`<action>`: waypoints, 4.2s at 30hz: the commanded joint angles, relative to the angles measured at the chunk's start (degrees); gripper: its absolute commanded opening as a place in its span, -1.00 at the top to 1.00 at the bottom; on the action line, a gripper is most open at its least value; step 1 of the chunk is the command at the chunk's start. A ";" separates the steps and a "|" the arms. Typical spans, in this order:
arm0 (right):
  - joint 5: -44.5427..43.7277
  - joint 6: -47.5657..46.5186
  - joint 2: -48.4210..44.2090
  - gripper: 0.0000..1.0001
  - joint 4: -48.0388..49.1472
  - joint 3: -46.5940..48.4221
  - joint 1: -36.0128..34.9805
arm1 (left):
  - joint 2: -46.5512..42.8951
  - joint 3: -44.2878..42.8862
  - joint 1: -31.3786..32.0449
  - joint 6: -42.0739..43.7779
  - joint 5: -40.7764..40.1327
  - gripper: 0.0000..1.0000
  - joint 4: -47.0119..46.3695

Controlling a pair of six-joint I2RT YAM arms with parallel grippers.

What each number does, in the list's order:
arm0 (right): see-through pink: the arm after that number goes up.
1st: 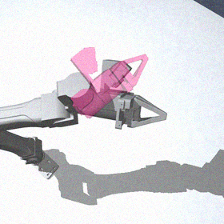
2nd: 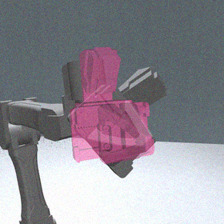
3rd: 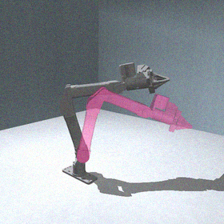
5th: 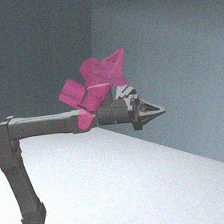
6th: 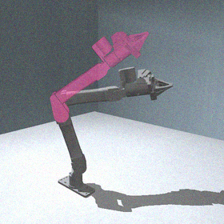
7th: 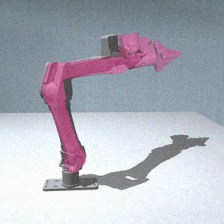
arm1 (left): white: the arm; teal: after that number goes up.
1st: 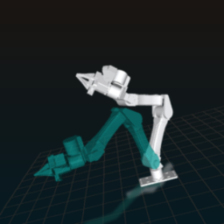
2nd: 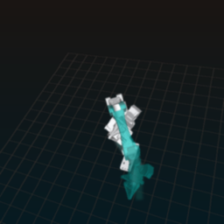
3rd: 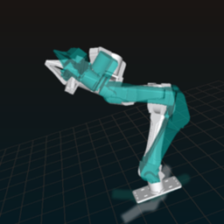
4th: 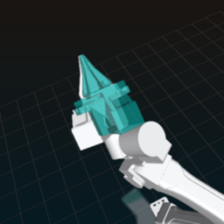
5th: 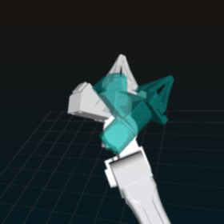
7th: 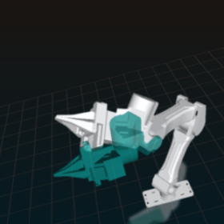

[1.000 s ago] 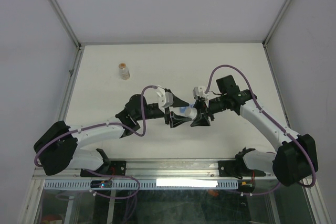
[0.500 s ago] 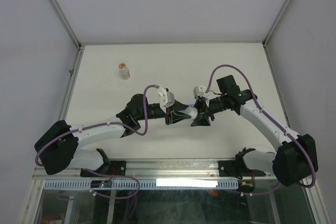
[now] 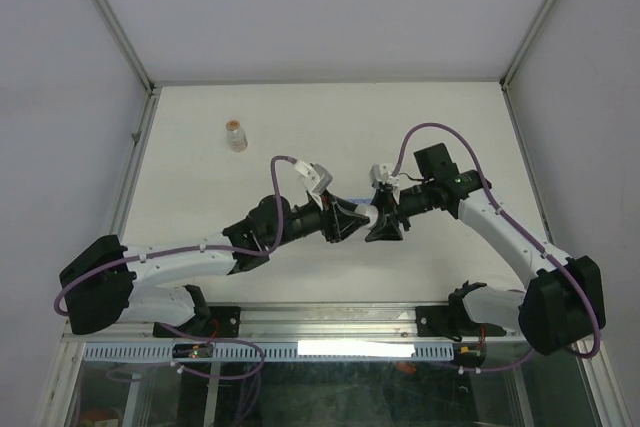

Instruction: Sort the pills into containers

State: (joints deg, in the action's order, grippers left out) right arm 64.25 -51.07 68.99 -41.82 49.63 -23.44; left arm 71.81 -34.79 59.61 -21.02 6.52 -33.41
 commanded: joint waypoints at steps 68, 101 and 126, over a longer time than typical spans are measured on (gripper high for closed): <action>1.51 -0.42 -0.62 1.00 2.22 2.67 -0.55 | 4.10 -7.19 -9.52 7.13 24.88 0.95 -0.76; -0.53 2.44 -1.02 1.00 4.51 2.49 -0.48 | -2.82 -5.67 2.79 -17.14 -11.16 -0.45 7.53; 0.35 1.50 -0.85 1.00 3.93 2.40 -0.38 | -7.56 5.10 -11.45 26.97 25.11 -0.98 -8.39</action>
State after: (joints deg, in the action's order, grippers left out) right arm 62.22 -48.99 68.99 -38.87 49.63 -23.62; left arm 60.90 -25.23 50.00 -0.19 14.52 -34.57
